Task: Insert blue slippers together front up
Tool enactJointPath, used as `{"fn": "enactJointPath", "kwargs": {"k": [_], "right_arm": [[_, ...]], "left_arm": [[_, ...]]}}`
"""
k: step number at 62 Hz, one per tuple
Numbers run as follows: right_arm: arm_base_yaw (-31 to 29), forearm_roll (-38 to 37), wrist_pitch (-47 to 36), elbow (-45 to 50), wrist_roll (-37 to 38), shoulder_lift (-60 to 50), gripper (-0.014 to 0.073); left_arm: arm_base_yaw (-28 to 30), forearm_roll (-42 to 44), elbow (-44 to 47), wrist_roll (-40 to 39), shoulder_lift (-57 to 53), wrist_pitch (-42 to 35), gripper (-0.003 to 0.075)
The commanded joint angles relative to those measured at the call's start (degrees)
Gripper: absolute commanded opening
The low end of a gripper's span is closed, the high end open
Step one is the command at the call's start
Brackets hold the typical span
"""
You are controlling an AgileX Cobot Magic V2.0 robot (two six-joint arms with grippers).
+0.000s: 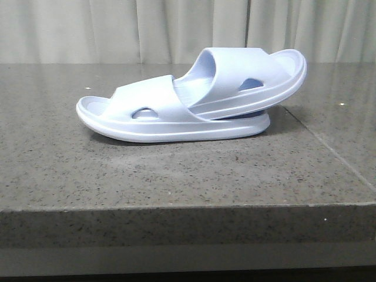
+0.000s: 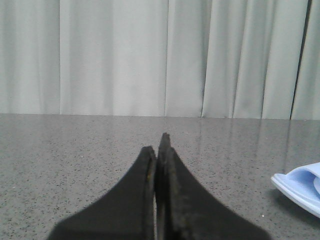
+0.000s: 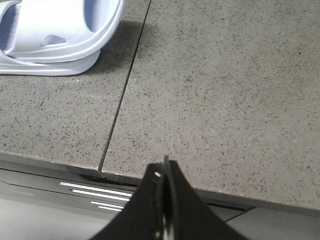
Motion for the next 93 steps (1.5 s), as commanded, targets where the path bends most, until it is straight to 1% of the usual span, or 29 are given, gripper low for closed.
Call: {"fn": "enactJointPath", "kwargs": {"k": [1,11,19,69,74,78,93], "right_arm": [[0.12,-0.17,-3.73,-1.36,-0.07,0.27,-0.0118],[0.12,-0.17,-3.73,-1.36,-0.07,0.27,-0.0118],[0.12,-0.17,-3.73,-1.36,-0.07,0.27,-0.0118],[0.29,-0.17,-3.83,-1.27,-0.07,0.01,-0.0118],[0.81,-2.13,-6.66,-0.05,-0.12,-1.60,-0.0118],[0.88,-2.97,-11.81,2.88,-0.12,-3.85,-0.0118],[0.53,-3.47,-37.61,21.63,-0.12,-14.68,-0.0118]], "left_arm": [[-0.39,-0.46,0.39,0.11,-1.13,-4.10,-0.0020],[-0.39,-0.73,0.39,0.11,-1.13,-0.55,-0.0020],[-0.39,-1.01,0.39,0.11,-1.13,-1.85,-0.0020],[-0.39,-1.01,0.39,0.11,-1.03,-1.84,-0.0020],[-0.39,-1.01,0.39,0.11,-1.03,-1.84,-0.0020],[-0.39,-1.01,0.39,0.11,-1.03,-1.84,-0.0020],[-0.39,-1.01,0.39,0.11,-1.03,-1.84,-0.0020]]}}
